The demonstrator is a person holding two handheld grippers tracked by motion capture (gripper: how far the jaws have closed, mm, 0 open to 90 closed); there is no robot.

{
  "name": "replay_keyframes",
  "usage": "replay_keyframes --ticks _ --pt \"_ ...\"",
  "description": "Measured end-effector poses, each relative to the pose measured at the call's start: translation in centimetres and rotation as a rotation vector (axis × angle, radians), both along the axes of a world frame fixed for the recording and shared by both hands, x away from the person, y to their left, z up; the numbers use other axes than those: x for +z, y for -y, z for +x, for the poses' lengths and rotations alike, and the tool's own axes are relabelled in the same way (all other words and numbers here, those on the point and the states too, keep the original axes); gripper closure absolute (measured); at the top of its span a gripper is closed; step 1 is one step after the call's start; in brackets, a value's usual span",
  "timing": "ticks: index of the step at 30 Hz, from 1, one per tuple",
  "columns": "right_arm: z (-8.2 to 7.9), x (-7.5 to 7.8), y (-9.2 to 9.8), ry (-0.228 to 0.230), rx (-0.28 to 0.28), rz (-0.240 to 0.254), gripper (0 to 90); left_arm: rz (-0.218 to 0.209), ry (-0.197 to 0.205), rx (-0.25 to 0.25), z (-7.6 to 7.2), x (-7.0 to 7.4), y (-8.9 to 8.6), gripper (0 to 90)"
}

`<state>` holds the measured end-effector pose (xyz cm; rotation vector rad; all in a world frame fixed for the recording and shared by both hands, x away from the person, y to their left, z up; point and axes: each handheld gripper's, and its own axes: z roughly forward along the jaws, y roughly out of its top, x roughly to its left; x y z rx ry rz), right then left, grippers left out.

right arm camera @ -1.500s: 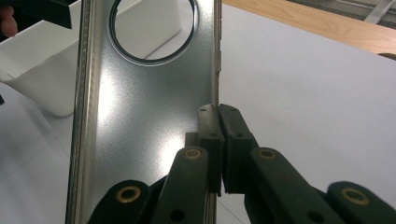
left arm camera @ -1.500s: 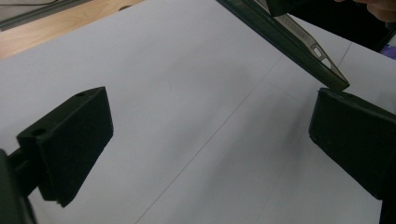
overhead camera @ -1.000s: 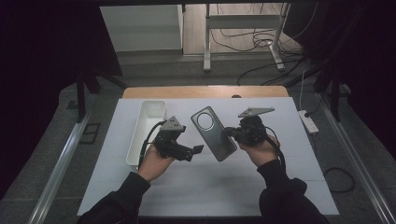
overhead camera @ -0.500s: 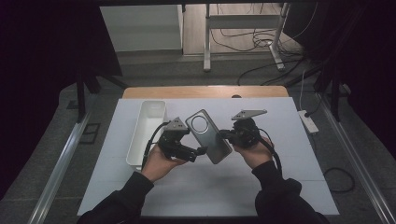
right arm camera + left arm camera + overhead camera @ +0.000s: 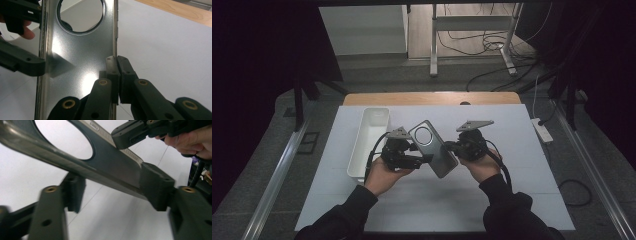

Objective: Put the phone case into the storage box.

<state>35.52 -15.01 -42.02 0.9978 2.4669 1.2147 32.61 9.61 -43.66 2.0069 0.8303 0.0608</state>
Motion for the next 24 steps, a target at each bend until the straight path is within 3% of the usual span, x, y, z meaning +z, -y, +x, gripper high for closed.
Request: replay_keyframes --ticks 5,8,9,10,17,21,24 --pt "-0.1 -0.3 -0.1 0.007 0.003 -0.022 88.6 -0.042 -0.057 -0.008 0.3 -0.2 -0.4 52.8" --pt "-0.2 -0.6 -0.4 0.013 0.005 -0.038 88.4 -0.119 -0.115 -0.023 0.5 -0.3 -0.8 69.9" --pt "-0.2 -0.6 -0.4 0.015 0.007 -0.039 88.2 -0.120 -0.126 -0.011 0.6 -0.3 -0.9 74.1" --pt "-0.2 -0.7 -0.5 0.014 0.011 -0.042 88.0 -0.113 -0.122 -0.007 0.6 -0.3 -0.9 78.7" --pt "-0.3 -0.6 -0.4 0.000 0.033 -0.022 86.6 -0.086 -0.096 0.000 0.5 0.0 -1.4 79.8" --pt "-0.4 0.0 0.1 0.002 0.046 -0.002 75.8 -0.061 -0.080 0.000 0.5 0.2 -2.0 79.8" --pt "-0.4 0.2 0.4 -0.002 0.068 0.001 62.5 -0.051 -0.072 -0.002 0.6 0.2 -2.5 79.9"
